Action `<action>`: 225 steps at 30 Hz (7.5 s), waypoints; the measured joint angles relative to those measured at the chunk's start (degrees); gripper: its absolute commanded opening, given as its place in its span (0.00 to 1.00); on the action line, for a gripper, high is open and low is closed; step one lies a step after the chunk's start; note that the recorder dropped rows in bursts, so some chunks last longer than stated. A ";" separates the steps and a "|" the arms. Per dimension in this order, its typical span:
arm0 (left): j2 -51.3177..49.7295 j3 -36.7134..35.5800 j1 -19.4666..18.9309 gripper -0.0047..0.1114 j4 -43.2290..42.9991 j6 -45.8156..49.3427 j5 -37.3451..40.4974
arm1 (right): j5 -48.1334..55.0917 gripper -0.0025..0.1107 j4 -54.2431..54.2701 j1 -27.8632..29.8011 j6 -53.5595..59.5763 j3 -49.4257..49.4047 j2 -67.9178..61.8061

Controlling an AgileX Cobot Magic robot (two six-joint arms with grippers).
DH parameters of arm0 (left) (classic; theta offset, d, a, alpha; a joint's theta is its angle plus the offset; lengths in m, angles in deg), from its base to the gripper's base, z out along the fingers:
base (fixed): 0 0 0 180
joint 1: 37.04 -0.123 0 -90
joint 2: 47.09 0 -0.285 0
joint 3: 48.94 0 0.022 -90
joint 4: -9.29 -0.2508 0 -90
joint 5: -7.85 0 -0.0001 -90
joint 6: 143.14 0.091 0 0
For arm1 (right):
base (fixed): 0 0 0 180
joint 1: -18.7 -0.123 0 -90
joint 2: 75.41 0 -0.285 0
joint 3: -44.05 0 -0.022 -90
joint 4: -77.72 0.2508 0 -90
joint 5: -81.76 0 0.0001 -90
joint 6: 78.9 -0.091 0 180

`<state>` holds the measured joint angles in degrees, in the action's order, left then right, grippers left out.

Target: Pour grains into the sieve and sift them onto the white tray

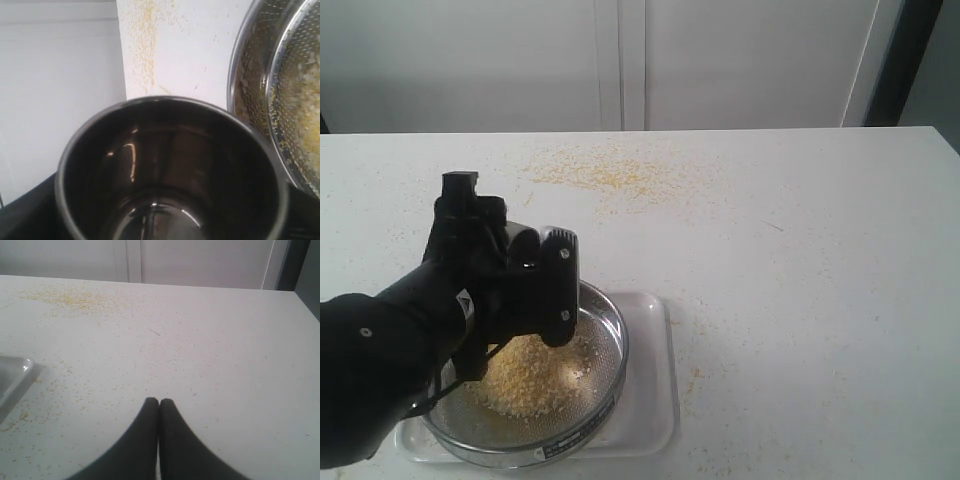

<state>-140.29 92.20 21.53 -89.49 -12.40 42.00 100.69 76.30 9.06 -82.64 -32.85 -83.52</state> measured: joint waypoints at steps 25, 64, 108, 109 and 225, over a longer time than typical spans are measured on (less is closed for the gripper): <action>6.74 5.62 -10.53 0.04 0.01 -20.52 -19.14 | 0.00 0.02 0.00 0.00 0.00 0.00 0.00; -8.95 13.72 -33.18 0.04 65.97 25.35 -83.54 | 0.00 0.02 0.00 0.00 0.00 0.00 0.00; -50.63 53.83 -17.94 0.04 57.75 10.18 -78.18 | 0.00 0.02 0.00 0.00 0.00 0.00 0.00; -51.06 54.34 -17.94 0.04 57.75 9.39 -78.18 | 0.00 0.02 0.00 0.00 0.00 0.00 0.00; 7.51 25.73 -35.60 0.04 69.46 26.01 2.87 | 0.00 0.02 0.00 0.00 0.00 0.00 0.00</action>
<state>-132.77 117.93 -14.06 -20.03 13.61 44.88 100.69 76.30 9.06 -82.64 -32.85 -83.52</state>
